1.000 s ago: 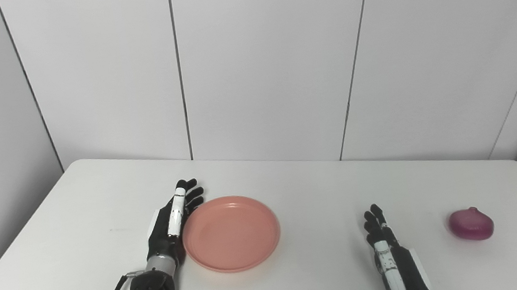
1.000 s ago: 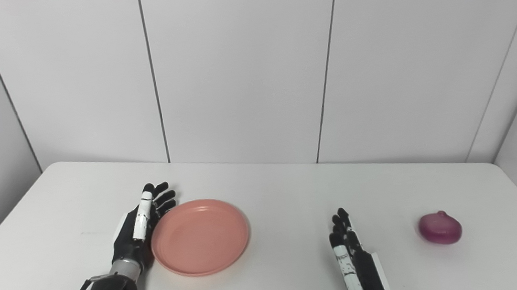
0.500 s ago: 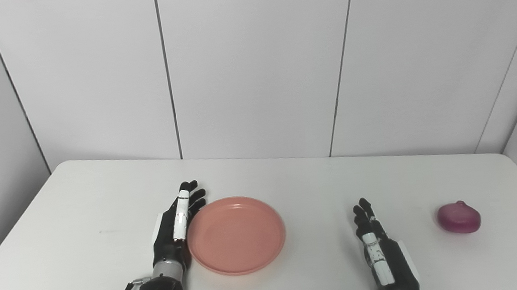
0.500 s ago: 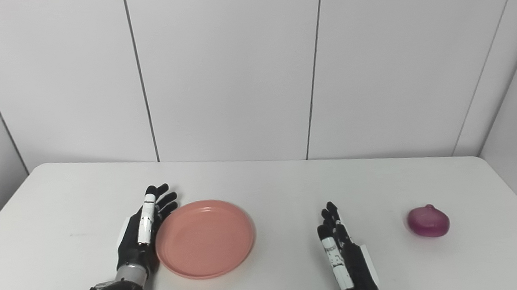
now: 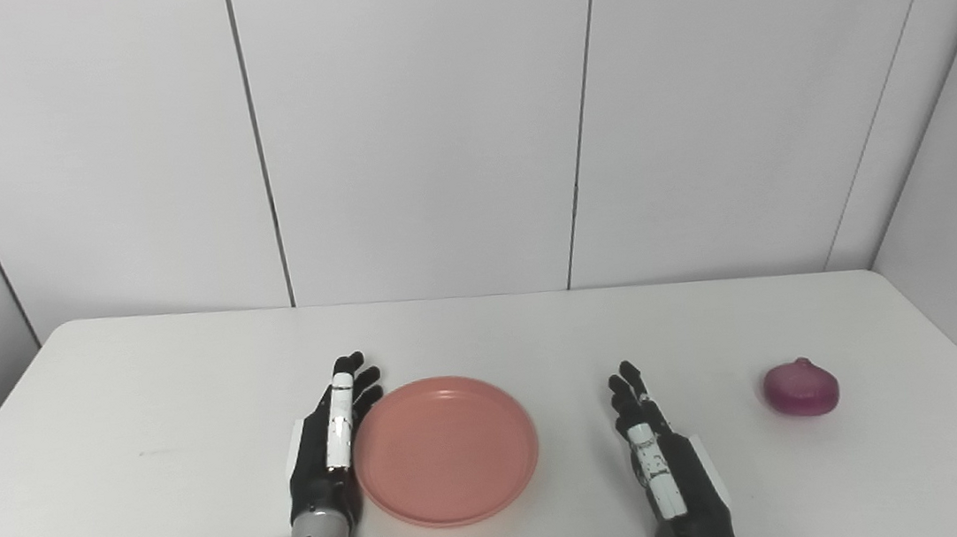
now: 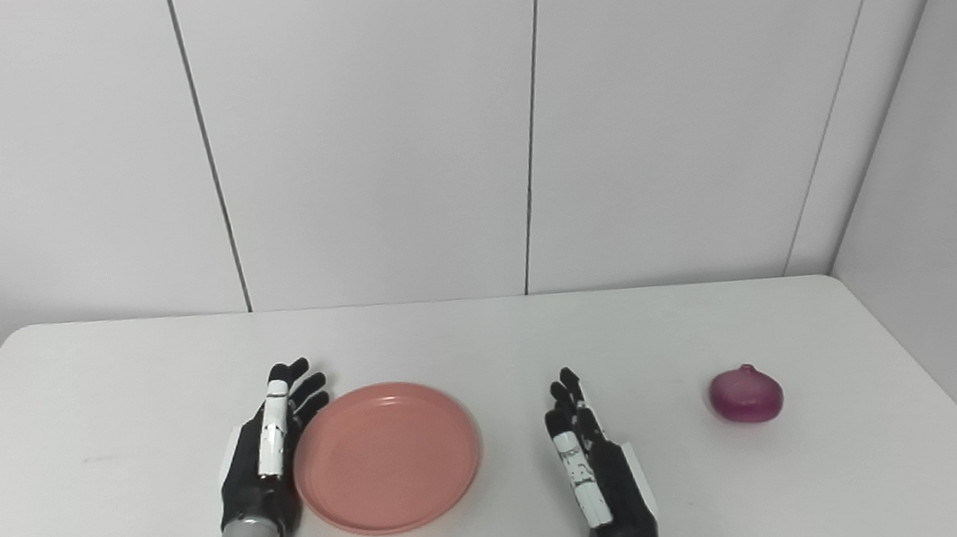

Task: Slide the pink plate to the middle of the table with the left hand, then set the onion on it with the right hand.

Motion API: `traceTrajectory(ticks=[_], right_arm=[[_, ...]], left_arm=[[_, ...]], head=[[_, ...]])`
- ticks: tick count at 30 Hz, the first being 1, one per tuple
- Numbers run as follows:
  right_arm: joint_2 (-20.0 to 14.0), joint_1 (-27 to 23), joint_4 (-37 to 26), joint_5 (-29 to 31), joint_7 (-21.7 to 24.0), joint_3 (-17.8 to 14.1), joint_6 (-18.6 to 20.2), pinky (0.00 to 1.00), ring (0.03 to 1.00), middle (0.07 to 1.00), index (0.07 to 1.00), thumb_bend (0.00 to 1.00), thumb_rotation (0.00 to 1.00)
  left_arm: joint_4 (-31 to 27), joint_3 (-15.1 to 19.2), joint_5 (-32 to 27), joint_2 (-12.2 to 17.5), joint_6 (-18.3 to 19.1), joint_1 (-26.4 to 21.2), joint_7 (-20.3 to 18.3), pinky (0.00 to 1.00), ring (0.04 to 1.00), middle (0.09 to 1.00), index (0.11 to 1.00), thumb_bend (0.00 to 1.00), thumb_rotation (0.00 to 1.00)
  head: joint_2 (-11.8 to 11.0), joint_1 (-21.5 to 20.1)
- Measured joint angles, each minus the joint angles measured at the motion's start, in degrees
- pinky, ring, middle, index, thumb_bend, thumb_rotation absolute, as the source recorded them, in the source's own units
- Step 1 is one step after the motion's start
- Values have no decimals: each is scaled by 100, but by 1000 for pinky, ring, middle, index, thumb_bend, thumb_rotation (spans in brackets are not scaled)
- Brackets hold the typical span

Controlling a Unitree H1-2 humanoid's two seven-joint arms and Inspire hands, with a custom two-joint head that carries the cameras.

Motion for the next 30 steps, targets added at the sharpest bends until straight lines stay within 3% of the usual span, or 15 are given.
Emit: traceTrajectory(ticks=[10,30], right_arm=[[89,-4,46,-33,-32,44,-1,1000,993,971,1000,630,883],[94,-41,102,-38,-33,67,-6,1000,999,975,1000,649,890]], left_arm=[[109,-87,96,-7,-170,2,4,941,897,884,884,509,1000],[98,-108,-32,24,-214,52,-146,948,916,907,915,509,1000]], head=[[0,-255],[0,-123]])
